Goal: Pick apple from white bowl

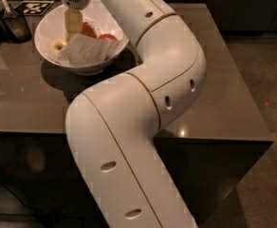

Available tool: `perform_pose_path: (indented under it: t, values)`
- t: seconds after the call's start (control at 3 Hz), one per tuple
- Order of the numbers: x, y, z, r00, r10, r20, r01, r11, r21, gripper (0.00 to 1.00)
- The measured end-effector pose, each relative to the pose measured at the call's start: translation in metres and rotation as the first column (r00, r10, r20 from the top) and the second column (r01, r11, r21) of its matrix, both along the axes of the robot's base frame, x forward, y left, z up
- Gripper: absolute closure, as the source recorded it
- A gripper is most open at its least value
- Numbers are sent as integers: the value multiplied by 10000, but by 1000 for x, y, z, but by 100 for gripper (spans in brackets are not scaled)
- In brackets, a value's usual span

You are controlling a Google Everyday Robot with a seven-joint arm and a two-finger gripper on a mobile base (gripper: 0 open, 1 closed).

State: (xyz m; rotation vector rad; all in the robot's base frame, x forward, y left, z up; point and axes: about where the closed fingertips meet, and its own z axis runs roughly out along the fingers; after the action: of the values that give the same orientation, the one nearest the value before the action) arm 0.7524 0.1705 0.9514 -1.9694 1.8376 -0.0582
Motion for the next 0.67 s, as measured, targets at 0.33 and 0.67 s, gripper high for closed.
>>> perform_pose_path:
  t: [0.33, 0.67]
  values:
    - [7, -9, -9, 9998, -143, -165, 144, 9999, 37, 0]
    - [11, -16, -15, 9994, -219, -274, 220, 9998, 25, 0]
